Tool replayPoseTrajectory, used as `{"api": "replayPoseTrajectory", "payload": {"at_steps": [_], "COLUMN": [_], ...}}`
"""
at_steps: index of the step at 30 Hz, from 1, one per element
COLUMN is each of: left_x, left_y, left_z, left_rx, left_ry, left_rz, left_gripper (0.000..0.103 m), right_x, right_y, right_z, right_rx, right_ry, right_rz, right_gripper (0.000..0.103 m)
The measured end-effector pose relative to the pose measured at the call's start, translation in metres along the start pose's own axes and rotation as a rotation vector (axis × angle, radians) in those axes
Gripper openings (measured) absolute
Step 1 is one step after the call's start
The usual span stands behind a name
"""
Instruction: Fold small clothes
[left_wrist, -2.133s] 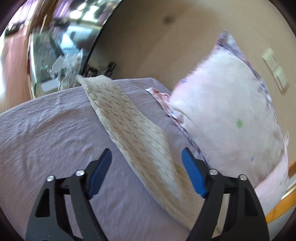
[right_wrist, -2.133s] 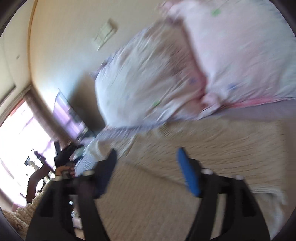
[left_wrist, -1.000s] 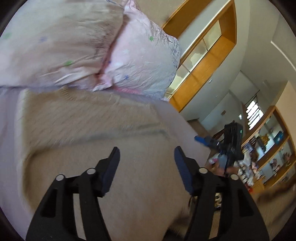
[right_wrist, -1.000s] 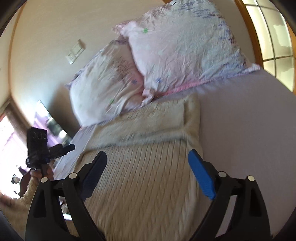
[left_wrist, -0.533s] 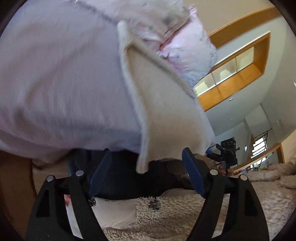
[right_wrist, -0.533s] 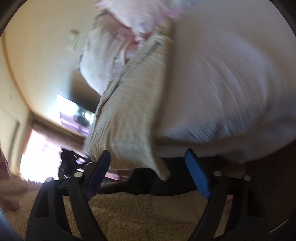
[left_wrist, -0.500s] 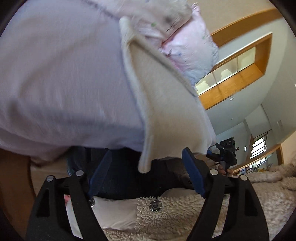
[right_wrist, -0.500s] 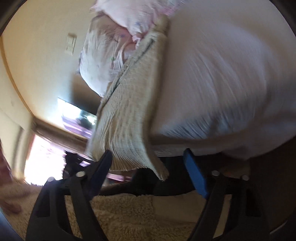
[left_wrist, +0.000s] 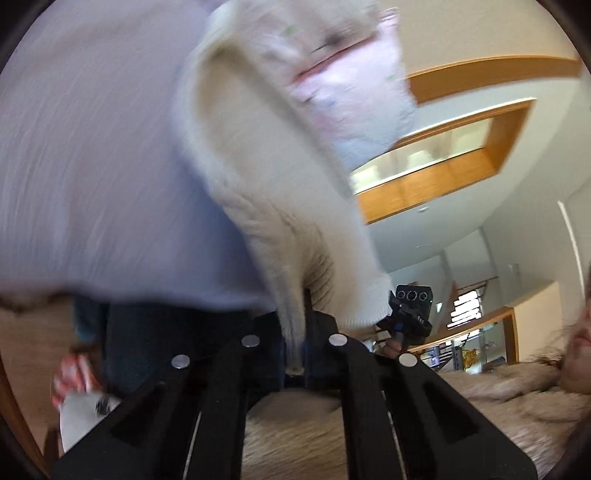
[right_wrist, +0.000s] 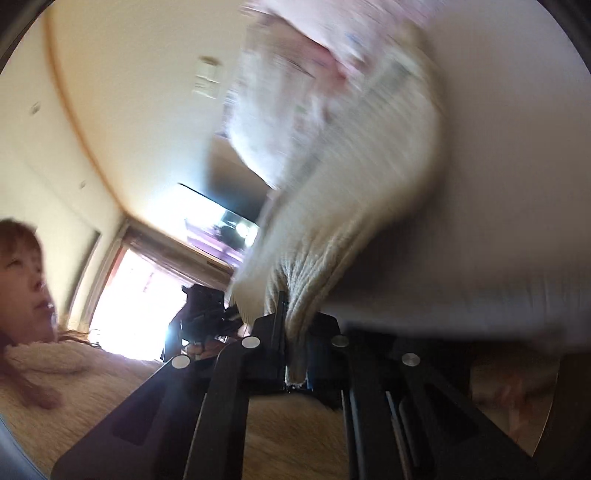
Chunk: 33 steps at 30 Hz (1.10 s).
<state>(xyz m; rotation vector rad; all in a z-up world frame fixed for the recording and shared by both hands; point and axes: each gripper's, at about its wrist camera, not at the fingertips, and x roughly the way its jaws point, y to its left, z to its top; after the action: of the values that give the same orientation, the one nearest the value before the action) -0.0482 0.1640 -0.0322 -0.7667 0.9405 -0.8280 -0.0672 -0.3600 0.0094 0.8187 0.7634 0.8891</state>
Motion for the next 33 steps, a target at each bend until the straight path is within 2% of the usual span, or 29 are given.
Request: {"api": "replayPoseTrajectory", "payload": {"at_steps": [3, 7, 8, 10, 11, 12, 13, 14, 15, 16, 17, 18, 19, 20, 23, 25, 28, 29, 31, 33], "left_x": [-0.011, -0.007, 0.002, 0.02, 0.037, 0.05, 0.054, 0.065, 0.066, 0.06, 0.054, 0.047, 0.041, 0.037, 0.032, 0.04, 0.055, 0.06, 0.065, 0.074], "left_y": [-0.037, -0.056, -0.055, -0.047, -0.037, -0.025, -0.011, 0.004, 0.012, 0.02, 0.021, 0.021, 0.021, 0.024, 0.039, 0.046, 0.047, 0.049, 0.05, 0.058], "left_z": [0.056, 0.146, 0.176, 0.216, 0.24, 0.256, 0.264, 0.275, 0.275, 0.27, 0.27, 0.266, 0.262, 0.259, 0.254, 0.246, 0.241, 0.238, 0.232, 0.23], "left_rx": [0.138, 0.197, 0.183, 0.156, 0.139, 0.111, 0.08, 0.001, -0.043, -0.084, -0.08, -0.063, -0.046, -0.047, -0.099, -0.108, -0.112, -0.125, -0.12, -0.211], "left_ry": [-0.106, -0.262, -0.307, -0.36, -0.369, -0.358, -0.338, -0.297, -0.283, -0.284, -0.301, -0.319, -0.323, -0.298, -0.224, -0.171, -0.133, -0.124, -0.136, -0.112], "left_rz": [0.009, 0.074, 0.088, 0.149, 0.213, 0.272, 0.31, 0.331, 0.321, 0.301, 0.305, 0.329, 0.356, 0.377, 0.36, 0.35, 0.332, 0.325, 0.336, 0.284], "left_gripper": [0.006, 0.006, 0.006, 0.007, 0.007, 0.009, 0.01, 0.012, 0.026, 0.048, 0.06, 0.072, 0.073, 0.073, 0.073, 0.073, 0.072, 0.067, 0.047, 0.019], "right_x": [0.001, 0.031, 0.044, 0.065, 0.076, 0.089, 0.104, 0.111, 0.112, 0.107, 0.103, 0.096, 0.09, 0.085, 0.086, 0.09, 0.095, 0.095, 0.091, 0.085], "right_y": [0.037, 0.051, 0.045, 0.022, 0.004, -0.017, -0.041, -0.055, -0.065, -0.067, -0.065, -0.06, -0.056, -0.056, -0.053, -0.049, -0.048, -0.049, -0.051, -0.05], "right_z": [0.065, 0.166, 0.19, 0.224, 0.237, 0.247, 0.256, 0.258, 0.255, 0.248, 0.243, 0.237, 0.232, 0.229, 0.231, 0.227, 0.223, 0.219, 0.212, 0.208], "right_rx": [-0.153, -0.259, -0.259, -0.197, -0.125, -0.045, 0.045, 0.107, 0.158, 0.164, 0.143, 0.113, 0.101, 0.097, 0.107, 0.093, 0.084, 0.086, 0.088, 0.085], "right_ry": [-0.082, -0.199, -0.235, -0.286, -0.303, -0.298, -0.249, -0.209, -0.198, -0.218, -0.237, -0.261, -0.278, -0.285, -0.267, -0.249, -0.223, -0.217, -0.211, -0.211], "right_rz": [0.005, -0.067, -0.118, -0.225, -0.315, -0.404, -0.522, -0.6, -0.637, -0.622, -0.609, -0.619, -0.619, -0.605, -0.548, -0.541, -0.527, -0.52, -0.501, -0.478], "right_gripper": [0.008, 0.008, 0.008, 0.008, 0.008, 0.013, 0.033, 0.047, 0.07, 0.077, 0.081, 0.092, 0.095, 0.095, 0.095, 0.095, 0.095, 0.095, 0.095, 0.095]}}
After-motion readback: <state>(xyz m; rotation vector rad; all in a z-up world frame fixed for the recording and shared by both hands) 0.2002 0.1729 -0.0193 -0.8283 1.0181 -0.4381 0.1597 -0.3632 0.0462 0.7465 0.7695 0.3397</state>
